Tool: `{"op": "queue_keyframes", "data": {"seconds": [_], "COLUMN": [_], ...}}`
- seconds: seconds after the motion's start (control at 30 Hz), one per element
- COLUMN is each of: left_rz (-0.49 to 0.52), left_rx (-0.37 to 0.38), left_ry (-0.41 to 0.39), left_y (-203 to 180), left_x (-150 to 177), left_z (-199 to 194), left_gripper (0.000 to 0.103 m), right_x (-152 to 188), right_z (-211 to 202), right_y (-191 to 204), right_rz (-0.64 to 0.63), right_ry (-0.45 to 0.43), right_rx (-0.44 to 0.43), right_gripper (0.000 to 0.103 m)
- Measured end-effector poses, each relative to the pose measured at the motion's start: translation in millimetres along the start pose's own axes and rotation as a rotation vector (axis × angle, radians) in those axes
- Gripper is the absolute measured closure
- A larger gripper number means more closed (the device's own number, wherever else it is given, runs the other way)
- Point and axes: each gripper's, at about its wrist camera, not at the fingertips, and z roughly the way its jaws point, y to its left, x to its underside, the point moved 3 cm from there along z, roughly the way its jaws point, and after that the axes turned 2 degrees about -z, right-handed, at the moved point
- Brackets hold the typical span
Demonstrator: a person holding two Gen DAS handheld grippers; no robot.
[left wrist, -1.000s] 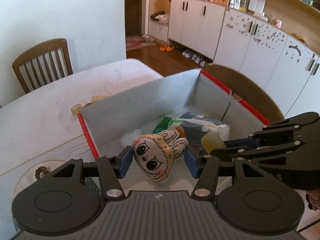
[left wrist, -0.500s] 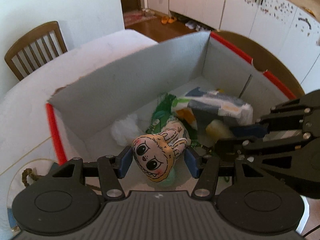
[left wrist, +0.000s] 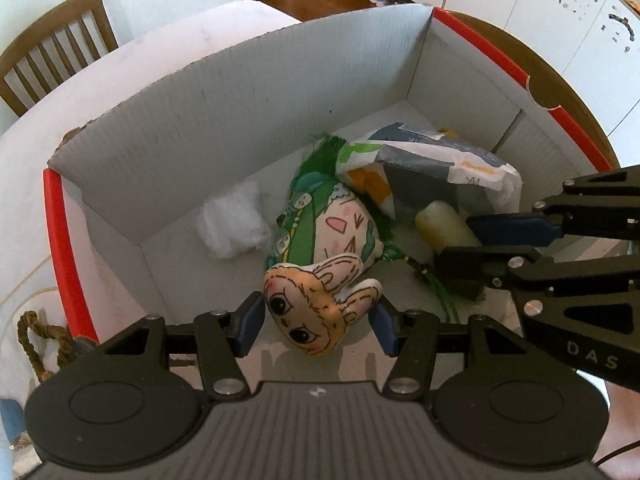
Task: Organize objects
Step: 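Open both tools to release the doll pouch and cylinder in the box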
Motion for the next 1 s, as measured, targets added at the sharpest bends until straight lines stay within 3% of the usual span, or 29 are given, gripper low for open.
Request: {"op": "queue_keyframes", "data": {"seconds": [0.1,0.3,0.5,0.87,1.0], "left_rz": [-0.014,-0.048,-0.066,-0.11,-0.105], "left_rx": [0.0,0.022,-0.008,0.009,0.019], "left_ry": [-0.018,-0.087,-0.174,-0.32,-0.371], "left_y": [2.2,3.4,-1.1,6.5,10.5], "left_x": [1.9,9.6,12.1,22.7,30.3], "left_z": [-3.9,-19.5,-40.6,-87.3,-112.8], "left_gripper": [0.039,0.038,0.038,0.038,0.038], "right_x": [1.2,4.8,7.1,1.3,-0.1], "right_z": [-0.7,-15.1,-39.7,-75.1,-86.9], "right_y": [-1.3,-5.9,-6.8,11.1,24.8], "right_rz": [0.011,0.042,0.05,0.046,0.063], "right_ry": [0.005,-0.012,-0.061,-0.168,-0.204], "right_rx": [-0.009,-0.041,-0.055,-0.016,-0.004], "right_gripper": [0.08,0.077,0.072,0.065,0.057]}}
